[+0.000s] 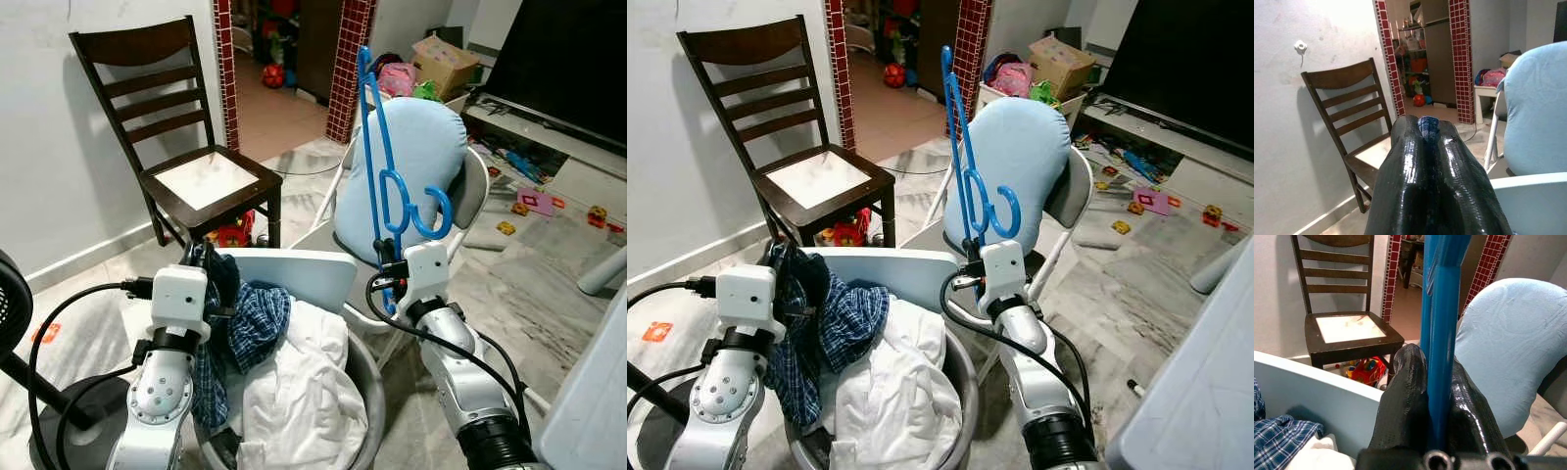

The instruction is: Hang hanger

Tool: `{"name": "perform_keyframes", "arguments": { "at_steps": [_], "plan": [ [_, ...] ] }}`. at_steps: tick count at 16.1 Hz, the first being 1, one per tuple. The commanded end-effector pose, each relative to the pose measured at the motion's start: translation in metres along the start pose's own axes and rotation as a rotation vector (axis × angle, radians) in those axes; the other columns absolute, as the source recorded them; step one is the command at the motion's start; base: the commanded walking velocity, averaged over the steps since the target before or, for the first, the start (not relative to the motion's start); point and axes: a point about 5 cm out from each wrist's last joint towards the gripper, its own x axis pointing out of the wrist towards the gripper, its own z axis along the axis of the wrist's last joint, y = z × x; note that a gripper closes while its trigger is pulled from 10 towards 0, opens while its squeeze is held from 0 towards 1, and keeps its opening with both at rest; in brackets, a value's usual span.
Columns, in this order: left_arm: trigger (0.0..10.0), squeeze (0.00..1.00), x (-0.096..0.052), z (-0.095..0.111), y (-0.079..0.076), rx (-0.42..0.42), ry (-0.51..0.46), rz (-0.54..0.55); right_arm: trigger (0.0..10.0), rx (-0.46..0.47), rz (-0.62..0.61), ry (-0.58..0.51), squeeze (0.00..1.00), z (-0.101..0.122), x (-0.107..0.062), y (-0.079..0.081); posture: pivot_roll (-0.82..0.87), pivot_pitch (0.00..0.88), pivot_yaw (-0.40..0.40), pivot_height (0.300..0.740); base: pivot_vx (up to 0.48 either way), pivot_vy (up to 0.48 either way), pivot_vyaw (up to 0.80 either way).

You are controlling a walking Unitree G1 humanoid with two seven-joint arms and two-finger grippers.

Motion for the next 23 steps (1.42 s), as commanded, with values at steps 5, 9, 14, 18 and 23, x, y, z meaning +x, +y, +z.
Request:
{"name": "perform_keyframes", "arguments": {
  "at_steps": [5,9,14,18,23],
  "plan": [
    [10.0,0.0,0.005,0.006,-0.002,0.032,-0.018,0.0,10.0,-0.017,-0.018,-0.011,0.0,0.004,-0.002,-0.008,0.06,0.026,-0.076,0.74,0.0,0.0,0.0],
    [10.0,0.0,0.015,0.042,0.006,0.042,-0.136,0.02,10.0,-0.019,-0.019,-0.011,0.0,0.004,-0.001,-0.009,0.07,0.024,-0.08,0.74,0.0,0.0,0.0],
    [10.0,0.0,0.015,0.043,0.004,0.047,-0.127,0.005,10.0,-0.016,-0.023,-0.013,0.0,0.004,0.0,-0.009,0.07,0.017,-0.074,0.74,-0.169,0.0,0.0],
    [10.0,0.0,0.018,0.044,0.001,0.049,-0.127,-0.013,10.0,-0.016,-0.034,-0.014,0.0,0.004,0.0,-0.01,0.06,0.008,-0.067,0.74,-0.285,0.0,0.0],
    [10.0,0.0,0.019,0.046,0.0,0.048,-0.129,-0.022,10.0,-0.015,-0.039,-0.014,0.0,0.004,0.001,-0.011,0.06,0.004,-0.065,0.74,-0.236,0.0,0.0]
  ]
}}
